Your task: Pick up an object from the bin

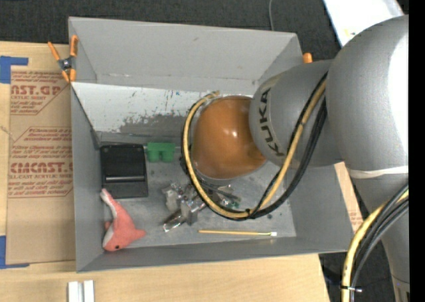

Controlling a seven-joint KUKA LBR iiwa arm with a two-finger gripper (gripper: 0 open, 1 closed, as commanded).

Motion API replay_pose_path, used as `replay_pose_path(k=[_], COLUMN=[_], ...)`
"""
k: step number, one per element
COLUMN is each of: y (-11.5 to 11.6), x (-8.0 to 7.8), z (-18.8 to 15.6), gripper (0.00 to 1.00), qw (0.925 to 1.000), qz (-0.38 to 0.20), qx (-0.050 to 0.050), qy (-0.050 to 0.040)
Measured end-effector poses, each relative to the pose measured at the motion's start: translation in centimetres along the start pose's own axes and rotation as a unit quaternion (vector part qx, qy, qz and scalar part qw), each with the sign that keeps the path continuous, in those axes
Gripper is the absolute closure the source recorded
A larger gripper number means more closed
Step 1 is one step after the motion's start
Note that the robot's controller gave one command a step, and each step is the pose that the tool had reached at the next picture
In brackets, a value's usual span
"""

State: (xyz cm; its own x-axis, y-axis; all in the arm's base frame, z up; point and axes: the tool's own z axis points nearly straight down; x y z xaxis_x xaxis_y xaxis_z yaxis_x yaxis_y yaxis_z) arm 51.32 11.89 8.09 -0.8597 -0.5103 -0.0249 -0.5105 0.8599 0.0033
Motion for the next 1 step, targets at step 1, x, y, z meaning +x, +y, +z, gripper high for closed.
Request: replay_pose_path(k=[1], y=[1.24], x=[-0.71], z=[-22.27], gripper=[1.00], qw=[0.9999], qz=[0.013], qx=[0.000], qy=[0.0003])
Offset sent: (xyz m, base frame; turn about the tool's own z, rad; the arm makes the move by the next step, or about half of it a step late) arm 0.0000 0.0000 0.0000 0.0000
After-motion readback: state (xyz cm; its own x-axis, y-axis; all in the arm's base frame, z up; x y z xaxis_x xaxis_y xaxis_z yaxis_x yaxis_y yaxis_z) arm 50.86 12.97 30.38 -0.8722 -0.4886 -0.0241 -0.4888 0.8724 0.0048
